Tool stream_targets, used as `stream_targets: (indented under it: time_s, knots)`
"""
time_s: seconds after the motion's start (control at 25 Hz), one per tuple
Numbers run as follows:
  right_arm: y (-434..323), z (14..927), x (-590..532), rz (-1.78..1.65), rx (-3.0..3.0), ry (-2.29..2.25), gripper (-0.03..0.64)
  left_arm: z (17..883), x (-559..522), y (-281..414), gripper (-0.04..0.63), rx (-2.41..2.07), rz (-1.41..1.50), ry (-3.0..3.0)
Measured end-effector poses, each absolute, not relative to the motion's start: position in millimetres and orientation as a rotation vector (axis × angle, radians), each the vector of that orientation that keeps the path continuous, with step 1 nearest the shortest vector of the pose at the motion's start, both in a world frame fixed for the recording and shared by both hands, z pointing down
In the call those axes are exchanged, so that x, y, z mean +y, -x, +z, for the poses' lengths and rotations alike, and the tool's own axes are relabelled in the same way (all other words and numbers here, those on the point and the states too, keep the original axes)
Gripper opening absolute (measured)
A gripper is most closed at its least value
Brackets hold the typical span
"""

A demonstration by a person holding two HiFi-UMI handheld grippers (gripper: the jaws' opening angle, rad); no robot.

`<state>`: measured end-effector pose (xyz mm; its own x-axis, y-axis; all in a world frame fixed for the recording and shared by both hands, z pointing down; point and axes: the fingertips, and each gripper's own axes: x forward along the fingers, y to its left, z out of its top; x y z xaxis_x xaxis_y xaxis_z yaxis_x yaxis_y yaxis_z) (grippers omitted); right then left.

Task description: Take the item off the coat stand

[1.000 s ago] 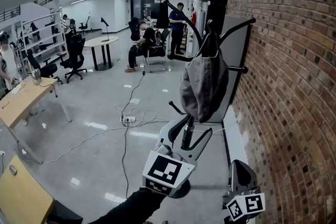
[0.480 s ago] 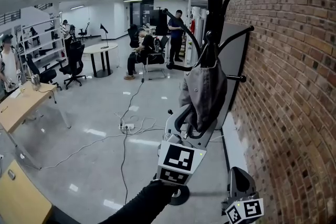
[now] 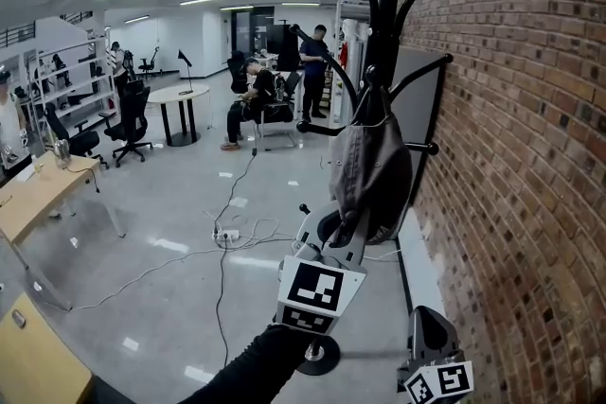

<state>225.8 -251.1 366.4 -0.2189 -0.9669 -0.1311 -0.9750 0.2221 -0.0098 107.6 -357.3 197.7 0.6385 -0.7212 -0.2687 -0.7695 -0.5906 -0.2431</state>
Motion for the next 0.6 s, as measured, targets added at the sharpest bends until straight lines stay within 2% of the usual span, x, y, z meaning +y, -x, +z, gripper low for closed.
stream_targets:
  time_s: [0.6]
  knots:
    - [-217.3,360.8,-238.6,0.121,2.380,1.847,0.011,151.2,-320.1,-79.5,0.023,1.198,0.308,2.432]
